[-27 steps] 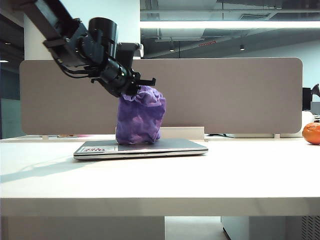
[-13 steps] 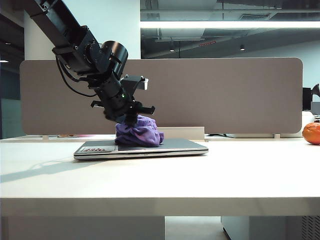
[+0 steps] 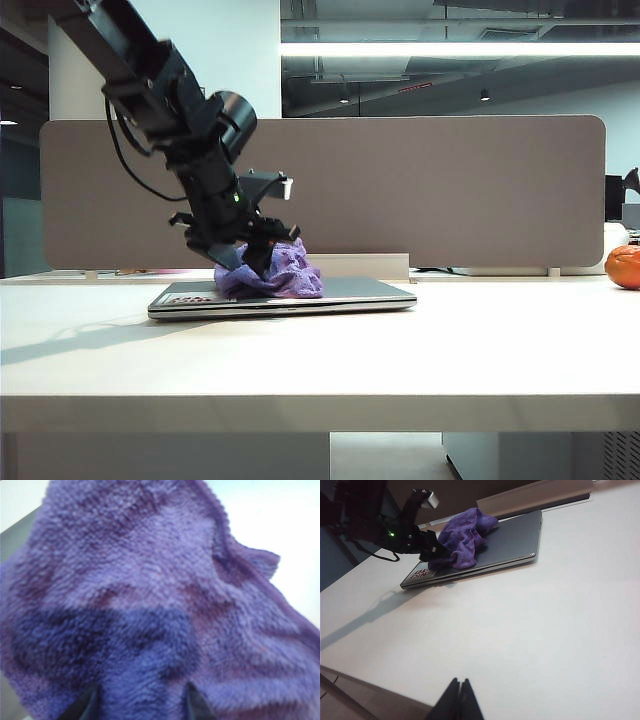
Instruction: Pick up the purple rag and put it over the laptop.
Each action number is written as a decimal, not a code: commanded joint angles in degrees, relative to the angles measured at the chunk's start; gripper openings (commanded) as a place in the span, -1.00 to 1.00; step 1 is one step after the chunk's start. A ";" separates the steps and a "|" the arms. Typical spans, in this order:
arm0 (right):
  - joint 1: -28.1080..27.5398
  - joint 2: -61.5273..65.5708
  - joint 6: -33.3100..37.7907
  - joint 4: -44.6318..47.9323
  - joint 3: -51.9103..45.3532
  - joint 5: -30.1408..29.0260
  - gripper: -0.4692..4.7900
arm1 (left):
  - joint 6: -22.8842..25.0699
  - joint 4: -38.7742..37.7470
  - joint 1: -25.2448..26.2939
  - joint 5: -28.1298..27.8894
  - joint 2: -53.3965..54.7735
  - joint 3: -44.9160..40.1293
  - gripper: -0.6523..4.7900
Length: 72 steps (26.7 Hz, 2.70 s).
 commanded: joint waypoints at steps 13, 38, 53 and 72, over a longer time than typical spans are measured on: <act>-0.02 -0.04 -0.42 0.83 -0.22 0.31 -0.74 | 0.00 -5.18 0.02 -0.20 -10.29 0.39 0.52; -0.02 -0.07 -3.63 0.85 -0.22 5.51 -0.74 | -0.44 -14.21 2.27 0.90 -34.80 -18.16 -0.78; -0.04 -0.07 -9.88 0.76 -0.22 23.30 -0.74 | -2.73 -12.17 2.27 0.87 -58.36 -35.69 -0.78; -0.04 -0.07 -10.95 0.57 -0.22 24.70 -0.74 | -7.39 -17.51 2.12 -0.07 -88.04 -52.19 -0.78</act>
